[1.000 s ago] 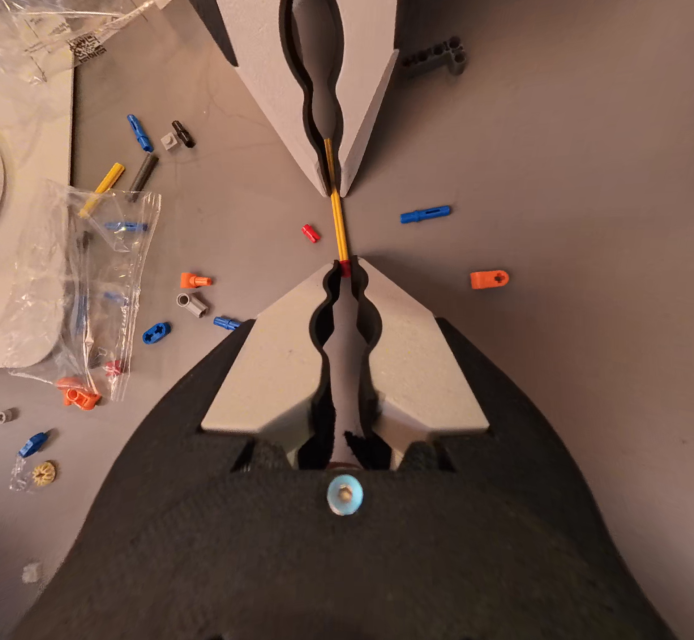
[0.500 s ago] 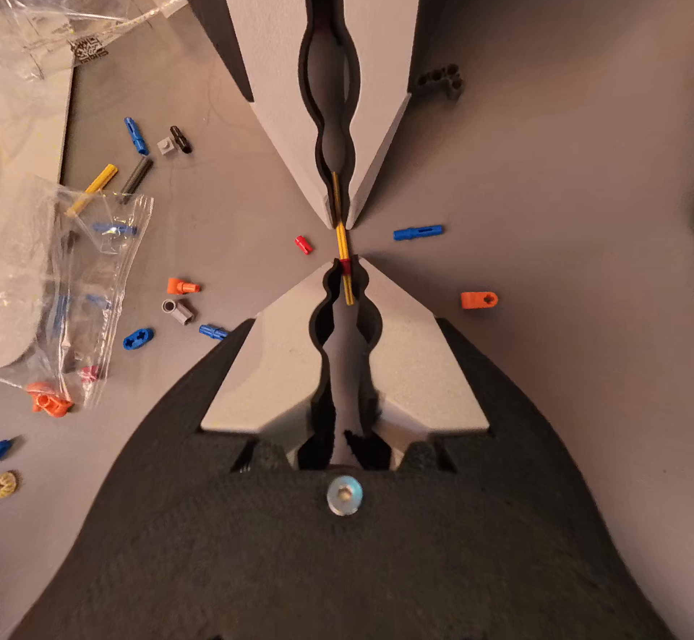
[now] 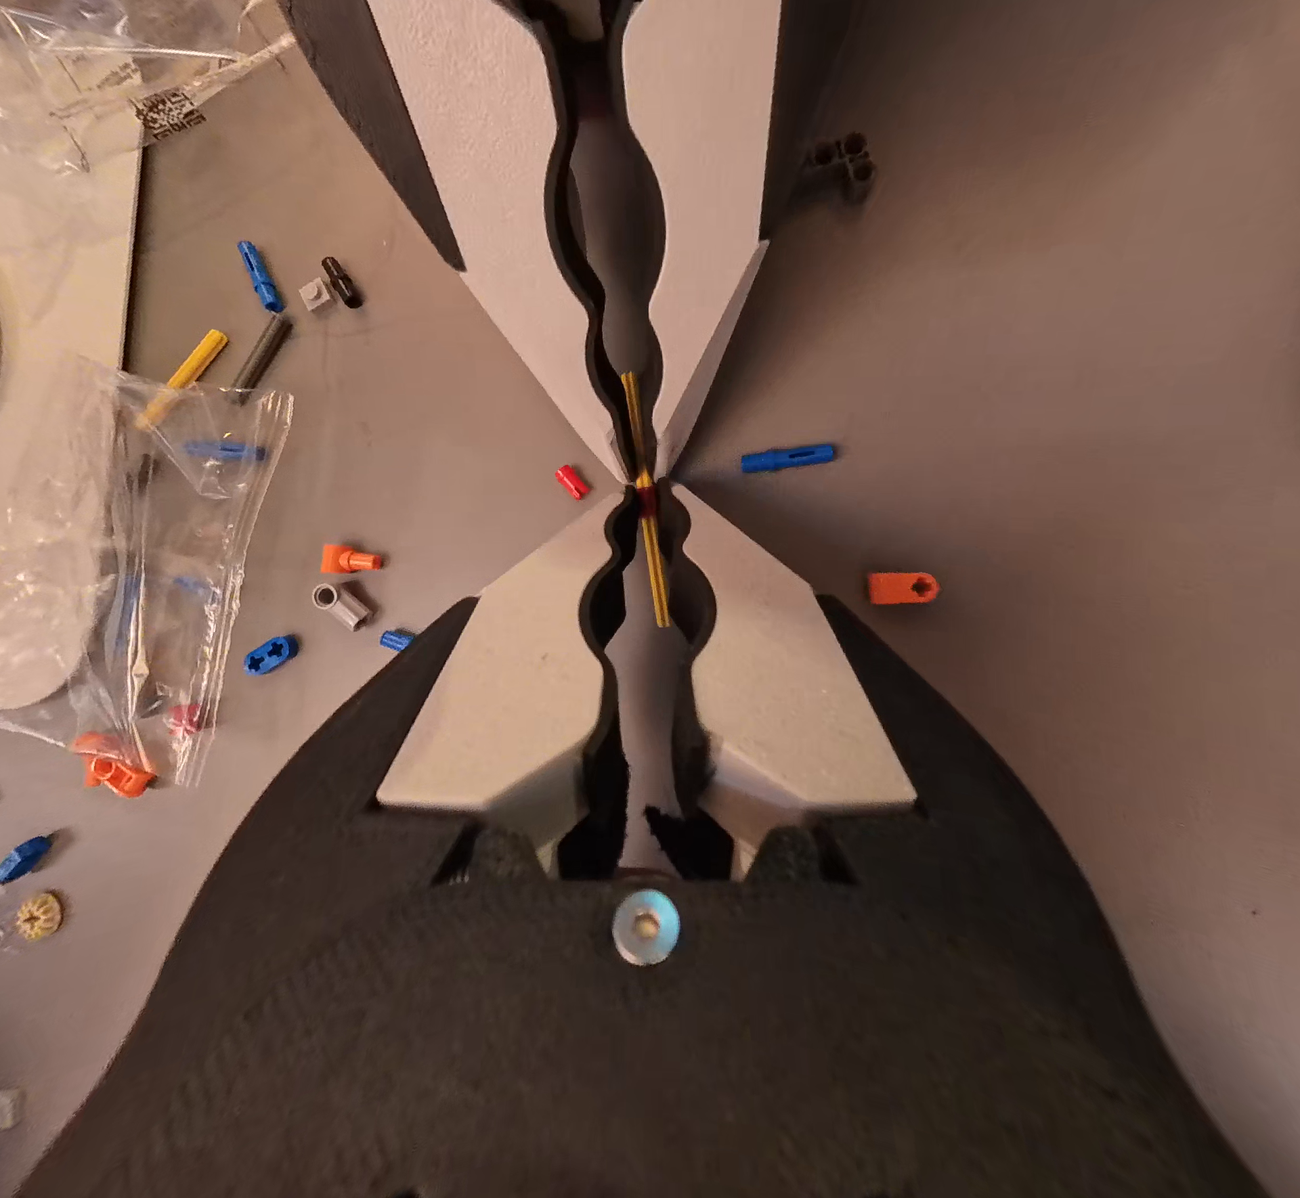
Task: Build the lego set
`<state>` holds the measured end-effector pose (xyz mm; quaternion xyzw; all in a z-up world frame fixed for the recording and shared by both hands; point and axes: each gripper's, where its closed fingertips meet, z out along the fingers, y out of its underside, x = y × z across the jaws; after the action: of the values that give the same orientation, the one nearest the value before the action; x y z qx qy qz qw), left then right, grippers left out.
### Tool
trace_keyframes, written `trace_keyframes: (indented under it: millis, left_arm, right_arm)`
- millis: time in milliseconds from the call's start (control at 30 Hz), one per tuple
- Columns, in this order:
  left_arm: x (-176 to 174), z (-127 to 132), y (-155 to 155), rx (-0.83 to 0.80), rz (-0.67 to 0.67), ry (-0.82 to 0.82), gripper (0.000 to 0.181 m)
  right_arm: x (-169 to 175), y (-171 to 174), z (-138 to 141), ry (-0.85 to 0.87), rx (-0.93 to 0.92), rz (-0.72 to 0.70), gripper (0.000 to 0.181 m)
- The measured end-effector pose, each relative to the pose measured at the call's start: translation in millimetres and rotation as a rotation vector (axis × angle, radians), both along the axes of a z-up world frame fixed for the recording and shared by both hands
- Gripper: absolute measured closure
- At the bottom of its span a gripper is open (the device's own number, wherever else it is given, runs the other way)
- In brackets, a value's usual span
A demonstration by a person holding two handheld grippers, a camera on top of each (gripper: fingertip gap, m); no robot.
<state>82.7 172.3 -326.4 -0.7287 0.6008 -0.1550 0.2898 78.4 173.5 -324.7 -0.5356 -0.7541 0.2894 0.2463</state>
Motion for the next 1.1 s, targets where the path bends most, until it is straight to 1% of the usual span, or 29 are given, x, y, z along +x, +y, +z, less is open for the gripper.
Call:
trace_keyframes:
  millis: [167,300,500,733,1100]
  left_arm:
    - [-0.1,-0.1,0.1,0.005,0.01,-0.023,0.179]
    - [-0.1,0.0,0.2,0.021,0.012,-0.016,0.179]
    - [-1.3,0.0,-1.3,0.031,0.015,-0.035,0.179]
    - [-1.1,0.0,-1.0,0.019,0.017,-0.051,0.178]
    - [-0.8,-0.3,-0.5,0.018,0.006,-0.055,0.178]
  right_arm:
    - [0.3,0.1,0.1,-0.013,0.016,0.0,0.18]
    - [1.0,0.3,0.2,-0.033,-0.016,-0.013,0.179]
    - [3.4,0.3,-0.9,-0.065,0.009,-0.028,0.178]
    - [2.9,0.9,-1.1,-0.068,-0.035,-0.058,0.179]
    - [-1.2,-1.0,-1.4,-0.085,-0.036,-0.046,0.179]
